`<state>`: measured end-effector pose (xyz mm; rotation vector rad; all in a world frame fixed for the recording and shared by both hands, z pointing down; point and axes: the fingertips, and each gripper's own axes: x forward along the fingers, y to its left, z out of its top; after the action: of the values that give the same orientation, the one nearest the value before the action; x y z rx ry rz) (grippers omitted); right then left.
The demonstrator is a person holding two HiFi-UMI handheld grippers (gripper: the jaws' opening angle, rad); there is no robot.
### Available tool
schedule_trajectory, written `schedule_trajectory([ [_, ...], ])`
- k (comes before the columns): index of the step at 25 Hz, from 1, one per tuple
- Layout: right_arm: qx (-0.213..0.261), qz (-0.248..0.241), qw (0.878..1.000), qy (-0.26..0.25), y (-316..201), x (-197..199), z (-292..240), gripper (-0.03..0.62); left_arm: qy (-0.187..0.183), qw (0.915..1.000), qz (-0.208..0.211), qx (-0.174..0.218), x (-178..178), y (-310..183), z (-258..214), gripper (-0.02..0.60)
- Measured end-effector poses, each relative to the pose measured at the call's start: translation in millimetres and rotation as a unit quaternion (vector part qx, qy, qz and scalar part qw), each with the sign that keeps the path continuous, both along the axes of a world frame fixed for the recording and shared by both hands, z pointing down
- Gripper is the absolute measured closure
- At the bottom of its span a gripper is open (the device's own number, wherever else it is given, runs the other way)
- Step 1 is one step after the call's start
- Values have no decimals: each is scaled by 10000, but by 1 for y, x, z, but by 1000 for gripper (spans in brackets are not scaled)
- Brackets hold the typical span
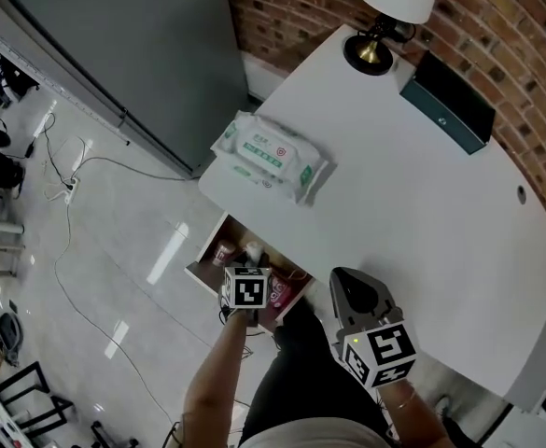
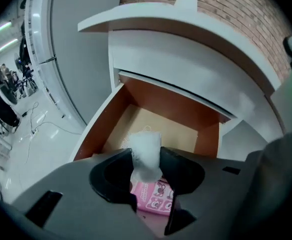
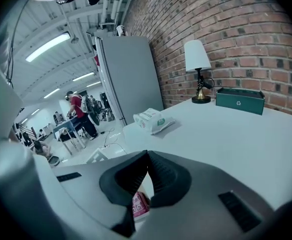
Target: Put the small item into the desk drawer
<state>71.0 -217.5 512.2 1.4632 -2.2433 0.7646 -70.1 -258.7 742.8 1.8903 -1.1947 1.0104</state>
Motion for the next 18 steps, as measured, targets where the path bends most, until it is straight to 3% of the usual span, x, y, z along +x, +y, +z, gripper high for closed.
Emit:
schedule_trajectory([
  [11,-95,71,9999,63,-13,9,18,586,-567,9944,658,-597,-1,-11,80,397],
  [18,-199,-6,9998,-7,-17,4,27,586,-665,9898,907,-881,-1,-14,109,397],
])
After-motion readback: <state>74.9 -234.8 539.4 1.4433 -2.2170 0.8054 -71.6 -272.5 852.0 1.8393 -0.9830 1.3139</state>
